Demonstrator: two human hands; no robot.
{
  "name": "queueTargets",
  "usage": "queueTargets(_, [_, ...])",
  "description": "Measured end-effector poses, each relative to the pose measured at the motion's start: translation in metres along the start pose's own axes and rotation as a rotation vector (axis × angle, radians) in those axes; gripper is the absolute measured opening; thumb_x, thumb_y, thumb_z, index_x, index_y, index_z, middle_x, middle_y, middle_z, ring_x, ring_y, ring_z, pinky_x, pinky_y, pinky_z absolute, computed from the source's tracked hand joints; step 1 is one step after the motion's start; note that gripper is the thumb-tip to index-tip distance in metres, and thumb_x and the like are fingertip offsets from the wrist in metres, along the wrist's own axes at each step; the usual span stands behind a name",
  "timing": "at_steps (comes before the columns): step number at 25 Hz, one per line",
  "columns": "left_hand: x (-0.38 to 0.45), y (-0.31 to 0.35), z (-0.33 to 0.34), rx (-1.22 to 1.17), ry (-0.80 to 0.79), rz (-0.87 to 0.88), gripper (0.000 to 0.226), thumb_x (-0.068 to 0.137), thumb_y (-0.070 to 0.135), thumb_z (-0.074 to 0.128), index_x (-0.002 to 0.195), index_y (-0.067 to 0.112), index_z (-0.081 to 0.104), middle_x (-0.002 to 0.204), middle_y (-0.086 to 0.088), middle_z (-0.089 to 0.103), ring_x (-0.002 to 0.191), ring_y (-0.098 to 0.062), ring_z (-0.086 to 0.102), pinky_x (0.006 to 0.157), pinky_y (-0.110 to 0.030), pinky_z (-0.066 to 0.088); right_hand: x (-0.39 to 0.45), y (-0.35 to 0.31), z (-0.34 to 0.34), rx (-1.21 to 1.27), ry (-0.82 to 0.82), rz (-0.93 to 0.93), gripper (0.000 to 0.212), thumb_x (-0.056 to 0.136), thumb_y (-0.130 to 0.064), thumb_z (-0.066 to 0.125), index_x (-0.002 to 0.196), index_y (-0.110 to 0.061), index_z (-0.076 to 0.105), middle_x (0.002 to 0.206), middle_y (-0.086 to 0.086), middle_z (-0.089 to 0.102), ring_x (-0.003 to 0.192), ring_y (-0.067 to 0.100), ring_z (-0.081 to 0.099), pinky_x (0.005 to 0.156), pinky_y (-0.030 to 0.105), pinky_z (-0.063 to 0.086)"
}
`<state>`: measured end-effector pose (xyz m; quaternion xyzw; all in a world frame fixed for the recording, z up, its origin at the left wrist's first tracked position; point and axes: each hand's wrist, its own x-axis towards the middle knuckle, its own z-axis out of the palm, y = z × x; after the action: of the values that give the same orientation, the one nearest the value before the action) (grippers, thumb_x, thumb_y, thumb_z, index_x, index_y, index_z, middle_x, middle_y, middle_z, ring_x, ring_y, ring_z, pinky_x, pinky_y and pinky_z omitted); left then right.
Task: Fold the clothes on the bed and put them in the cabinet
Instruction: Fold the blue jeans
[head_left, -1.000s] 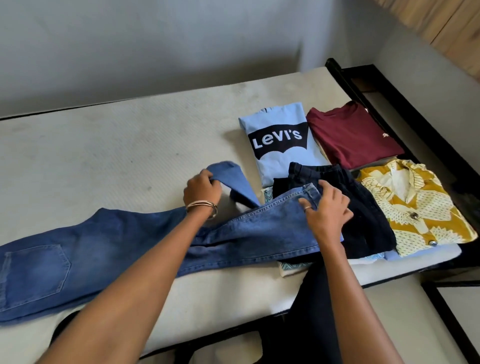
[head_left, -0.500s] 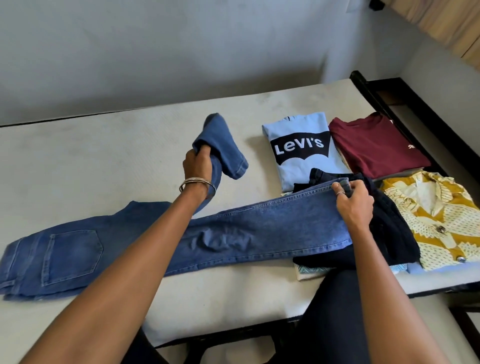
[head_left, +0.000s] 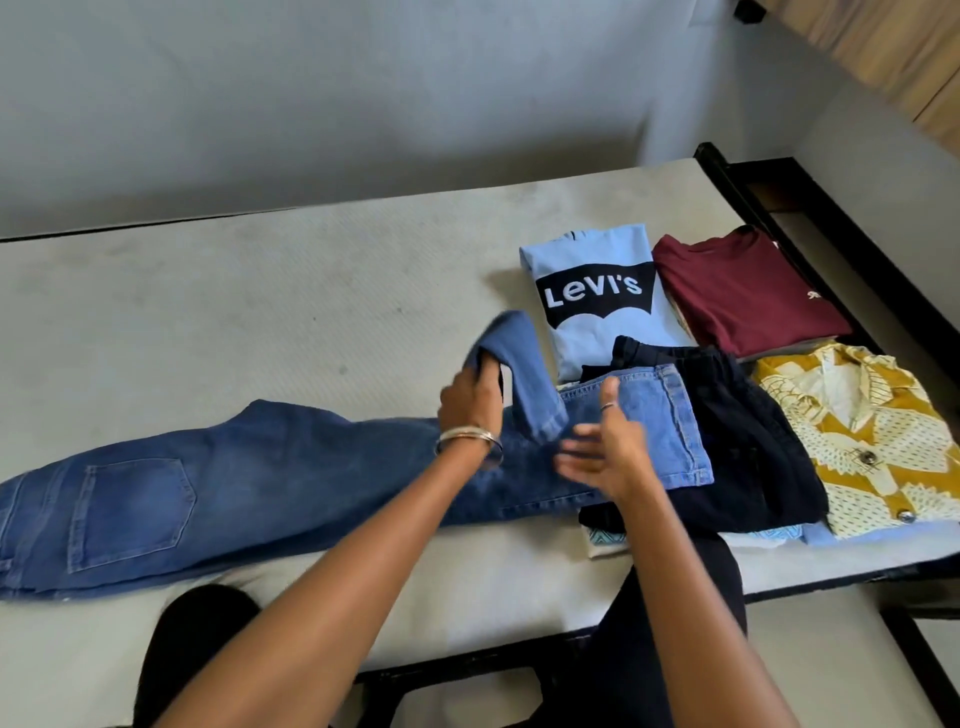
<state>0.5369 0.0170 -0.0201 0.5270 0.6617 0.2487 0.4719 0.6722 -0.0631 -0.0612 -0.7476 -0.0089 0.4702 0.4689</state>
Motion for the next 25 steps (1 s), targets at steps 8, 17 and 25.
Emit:
queueTargets(8, [-0.012,-0.057,0.000,0.174,-0.207,0.546,0.042,0.079,0.062,0.036,0.064,0.024,0.045,0.065,0.000,0.052,0.071,-0.031,0.053,0.060,-0.031,0.033,0.004,-0.015,0.005,0.805,-0.195,-0.163,0.058,0.075,-0.003,0.072,0.131,-0.003,0.058,0.103,0.011,0.070,0.082,0.022,0.070,0.063,0.033,0.059])
queueTargets(17, [0.009,-0.165,-0.015,0.727,-0.185,0.480,0.033,0.084,0.020,0.070,0.116,0.016,0.063,0.111,-0.010,0.052,0.102,-0.031,0.052,0.082,-0.043,0.049,0.040,0.004,-0.116,-0.468,0.473,-0.331,0.056,0.083,-0.010,0.076,0.134,-0.012,0.053,0.117,0.014,0.062,0.115,0.032,0.055,0.096,0.048,0.043])
queueTargets(25, [0.033,-0.199,-0.051,0.990,-0.324,-0.017,0.098,0.088,0.034,0.066,0.148,0.046,-0.010,0.159,0.012,-0.018,0.149,-0.023,-0.004,0.103,-0.065,0.034,-0.006,0.070,0.050,-1.143,0.109,-1.208,0.050,0.082,-0.024,0.074,0.129,-0.014,0.057,0.140,0.018,0.049,0.130,0.036,0.040,0.097,0.054,0.043])
